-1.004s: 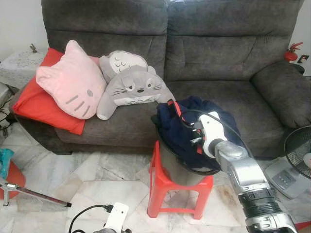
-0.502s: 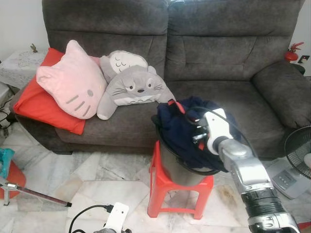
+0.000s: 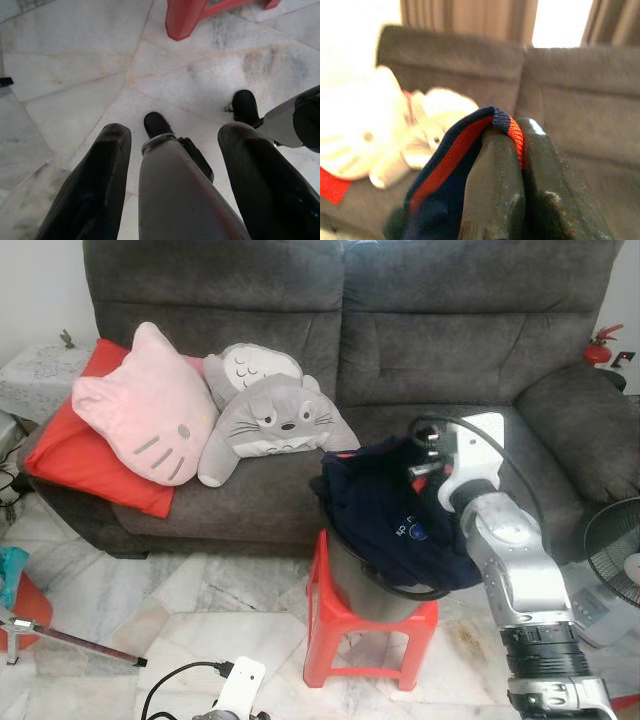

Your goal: Hang hanger

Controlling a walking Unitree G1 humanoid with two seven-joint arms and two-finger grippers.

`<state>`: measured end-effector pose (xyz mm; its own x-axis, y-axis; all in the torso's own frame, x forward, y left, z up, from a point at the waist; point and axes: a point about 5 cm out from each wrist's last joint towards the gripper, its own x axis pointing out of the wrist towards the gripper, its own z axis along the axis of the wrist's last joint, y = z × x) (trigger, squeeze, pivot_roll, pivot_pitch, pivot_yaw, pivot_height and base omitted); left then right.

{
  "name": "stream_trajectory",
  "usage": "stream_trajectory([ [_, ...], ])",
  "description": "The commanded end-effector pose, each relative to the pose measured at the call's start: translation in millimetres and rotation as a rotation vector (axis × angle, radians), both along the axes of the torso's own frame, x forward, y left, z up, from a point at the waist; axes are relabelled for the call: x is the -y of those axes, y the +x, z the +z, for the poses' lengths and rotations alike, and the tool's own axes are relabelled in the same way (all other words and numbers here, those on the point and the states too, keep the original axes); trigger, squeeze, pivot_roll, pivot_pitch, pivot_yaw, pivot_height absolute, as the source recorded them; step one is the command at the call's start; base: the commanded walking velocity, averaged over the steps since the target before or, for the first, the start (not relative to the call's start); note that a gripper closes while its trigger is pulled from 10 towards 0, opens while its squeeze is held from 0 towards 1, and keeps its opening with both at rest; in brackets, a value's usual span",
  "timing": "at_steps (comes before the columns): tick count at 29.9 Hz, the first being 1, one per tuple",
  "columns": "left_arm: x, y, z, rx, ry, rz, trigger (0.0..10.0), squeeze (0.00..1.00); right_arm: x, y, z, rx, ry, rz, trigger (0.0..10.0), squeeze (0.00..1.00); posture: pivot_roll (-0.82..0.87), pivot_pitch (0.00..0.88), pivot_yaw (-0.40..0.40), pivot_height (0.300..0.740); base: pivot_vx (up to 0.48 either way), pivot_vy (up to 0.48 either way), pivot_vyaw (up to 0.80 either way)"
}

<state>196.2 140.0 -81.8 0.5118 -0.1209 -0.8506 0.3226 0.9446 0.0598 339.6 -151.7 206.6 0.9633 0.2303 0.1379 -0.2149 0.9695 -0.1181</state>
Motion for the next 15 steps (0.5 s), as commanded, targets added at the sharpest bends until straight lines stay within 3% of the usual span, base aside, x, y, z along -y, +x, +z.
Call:
stream_trajectory([
  [1, -0.8, -2.1, -1.2, -0.013, 0.003, -0.005, 10.0, 0.00, -4.4, -1.4, 15.7, 0.065, 0.011, 0.034, 10.0, 0.00, -0.07, 0.017, -0.011, 0.740, 0.000, 0.000, 0.00],
  [5, -1.1, -2.0, -1.1, -0.012, 0.006, -0.006, 10.0, 0.00, -6.2, -3.9, 40.5, 0.178, -0.032, 0.087, 10.0, 0.00, -0.07, 0.015, -0.008, 0.740, 0.000, 0.000, 0.00],
  [10, -1.1, -1.8, -1.0, -0.012, 0.006, -0.006, 10.0, 0.00, 5.6, -2.4, 72.9, 0.287, -0.047, 0.070, 10.0, 0.00, -0.07, 0.010, -0.005, 0.740, 0.000, 0.000, 0.00],
  [15, -1.3, -1.9, -1.1, -0.013, 0.007, -0.005, 10.0, 0.00, 10.5, -5.7, 101.8, 0.386, -0.014, 0.070, 10.0, 0.00, -0.08, 0.006, -0.004, 0.740, 0.000, 0.000, 0.00],
])
